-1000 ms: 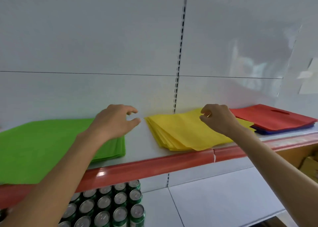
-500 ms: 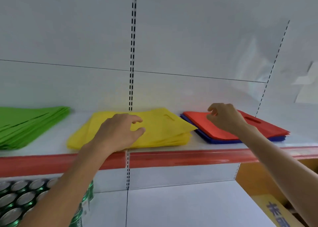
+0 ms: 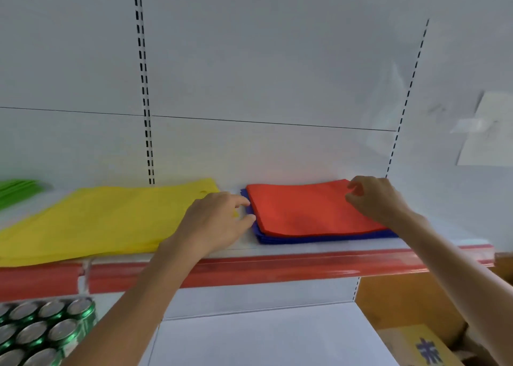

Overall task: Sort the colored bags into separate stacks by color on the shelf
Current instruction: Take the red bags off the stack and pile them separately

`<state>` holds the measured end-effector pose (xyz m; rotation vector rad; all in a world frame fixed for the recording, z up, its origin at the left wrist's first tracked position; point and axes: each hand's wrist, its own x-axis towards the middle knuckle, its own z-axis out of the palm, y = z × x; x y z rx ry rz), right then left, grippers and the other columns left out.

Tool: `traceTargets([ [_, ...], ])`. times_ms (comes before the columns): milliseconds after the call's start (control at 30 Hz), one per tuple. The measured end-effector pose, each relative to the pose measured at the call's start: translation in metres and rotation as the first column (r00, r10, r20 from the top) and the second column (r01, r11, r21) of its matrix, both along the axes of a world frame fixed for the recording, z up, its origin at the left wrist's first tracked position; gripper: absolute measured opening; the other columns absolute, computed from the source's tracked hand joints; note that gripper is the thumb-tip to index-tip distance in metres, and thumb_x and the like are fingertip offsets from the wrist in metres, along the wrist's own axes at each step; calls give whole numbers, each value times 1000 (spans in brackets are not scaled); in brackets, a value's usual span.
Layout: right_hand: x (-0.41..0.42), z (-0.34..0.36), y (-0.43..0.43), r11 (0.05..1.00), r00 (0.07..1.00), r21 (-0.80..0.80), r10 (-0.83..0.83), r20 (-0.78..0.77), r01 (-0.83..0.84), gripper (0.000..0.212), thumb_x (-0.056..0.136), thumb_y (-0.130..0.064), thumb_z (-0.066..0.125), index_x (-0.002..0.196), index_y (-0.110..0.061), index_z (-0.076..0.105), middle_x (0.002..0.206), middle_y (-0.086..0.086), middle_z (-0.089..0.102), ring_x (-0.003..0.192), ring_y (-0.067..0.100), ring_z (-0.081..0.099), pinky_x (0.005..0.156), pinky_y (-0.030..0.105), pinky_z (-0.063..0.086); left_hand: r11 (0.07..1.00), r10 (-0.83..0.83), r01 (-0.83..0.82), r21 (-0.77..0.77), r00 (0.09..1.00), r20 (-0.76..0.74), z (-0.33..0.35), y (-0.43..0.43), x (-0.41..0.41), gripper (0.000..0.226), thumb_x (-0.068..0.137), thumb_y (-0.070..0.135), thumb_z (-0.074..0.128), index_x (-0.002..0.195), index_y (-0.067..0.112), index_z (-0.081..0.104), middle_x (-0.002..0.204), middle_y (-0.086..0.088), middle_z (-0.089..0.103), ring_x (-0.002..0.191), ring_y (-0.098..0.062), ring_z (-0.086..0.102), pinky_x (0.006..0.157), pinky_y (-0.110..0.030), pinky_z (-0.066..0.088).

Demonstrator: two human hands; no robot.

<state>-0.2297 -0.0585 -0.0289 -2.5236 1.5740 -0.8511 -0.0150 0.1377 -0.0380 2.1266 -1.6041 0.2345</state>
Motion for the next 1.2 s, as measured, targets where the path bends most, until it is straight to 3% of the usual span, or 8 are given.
traceTargets([
  [233,-50,0,-61,998,998,26,62,-10,-62,33,88,-35,58,115,-16,62,111,4,65,103,26,58,85,37,48,992,122,-122,-6,992,-43,-14,-63,-41,43,90,46,49,128,27,54,131,-1,53,122,-19,47,97,-32,40],
  [467,-68,-5,-102,996,995,65,68,-69,-64,32,86,-30,57,115,-18,62,114,6,63,101,27,59,79,32,47,984,167,-156,85,976,-137,-28,-111,-48,43,89,45,52,125,22,57,132,-7,53,123,-22,48,103,-34,37],
  [600,-56,-7,-121,993,997,110,43,-62,-36,35,86,-34,58,111,-10,61,113,9,61,100,29,59,75,33,45,950,282,-269,157,957,-71,-32,-125,-46,53,91,52,43,137,25,43,143,-8,36,132,-25,34,107,-37,31],
  [733,-53,-32,-130,994,998,106,20,-57,-14,34,93,-40,49,97,-8,59,107,9,60,88,28,55,69,31,40,924,323,-286,255,939,-115,-41,-127,-51,57,93,56,35,144,30,32,151,-11,24,138,-28,24,110,-36,25],
  [1000,-51,-37,-136,998,999,66,-19,-38,22,35,92,-41,48,89,-9,63,95,10,62,80,29,52,67,30,38,933,317,-288,216,942,-114,-42,-128,-49,54,96,50,32,145,29,29,156,-12,11,144,-24,11,114,-33,13],
  [1200,-52,-42,-137,999,999,23,-36,-6,36,35,93,-42,48,90,-10,63,92,8,61,81,29,53,68,31,39,953,290,-274,126,948,-132,-47,-126,-47,50,96,45,37,141,26,38,157,-5,9,144,-21,12,116,-33,15],
])
